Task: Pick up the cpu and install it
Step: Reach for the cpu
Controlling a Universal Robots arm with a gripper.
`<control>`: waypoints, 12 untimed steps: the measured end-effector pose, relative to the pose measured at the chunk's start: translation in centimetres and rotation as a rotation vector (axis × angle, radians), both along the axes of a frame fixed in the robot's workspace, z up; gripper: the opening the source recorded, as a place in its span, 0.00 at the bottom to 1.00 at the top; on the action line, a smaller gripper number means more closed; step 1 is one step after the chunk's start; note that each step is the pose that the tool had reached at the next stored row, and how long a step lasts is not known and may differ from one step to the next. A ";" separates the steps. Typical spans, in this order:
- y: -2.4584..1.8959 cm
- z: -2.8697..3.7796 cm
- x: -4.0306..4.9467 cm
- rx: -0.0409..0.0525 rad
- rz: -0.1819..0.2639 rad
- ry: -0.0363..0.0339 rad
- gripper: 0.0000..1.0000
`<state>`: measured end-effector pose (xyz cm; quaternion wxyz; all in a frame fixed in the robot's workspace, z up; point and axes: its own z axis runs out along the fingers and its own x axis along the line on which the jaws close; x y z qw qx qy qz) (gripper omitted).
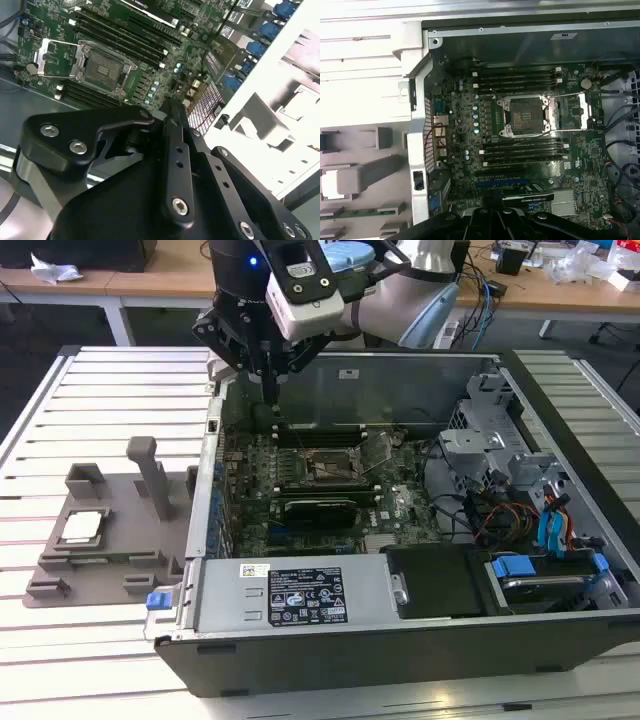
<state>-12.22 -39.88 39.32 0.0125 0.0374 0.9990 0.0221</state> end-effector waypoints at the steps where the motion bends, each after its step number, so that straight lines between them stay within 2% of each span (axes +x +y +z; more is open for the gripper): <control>1: 0.00 0.00 -0.66 -0.0001 0.000 0.0001 0.11; 2: 0.00 0.00 -1.70 0.0000 0.000 0.0001 0.11; 3: 0.00 -0.01 -3.16 -0.0001 0.000 0.0002 0.11; 4: 0.00 -0.01 -3.84 -0.0001 0.000 0.0001 0.11; 7: 0.00 -0.02 -4.75 -0.0001 0.000 0.0001 0.11; 11: 0.00 -0.03 -5.49 0.0000 0.000 0.0001 0.11; 12: 0.00 -0.03 -5.98 -0.0001 0.000 0.0001 0.11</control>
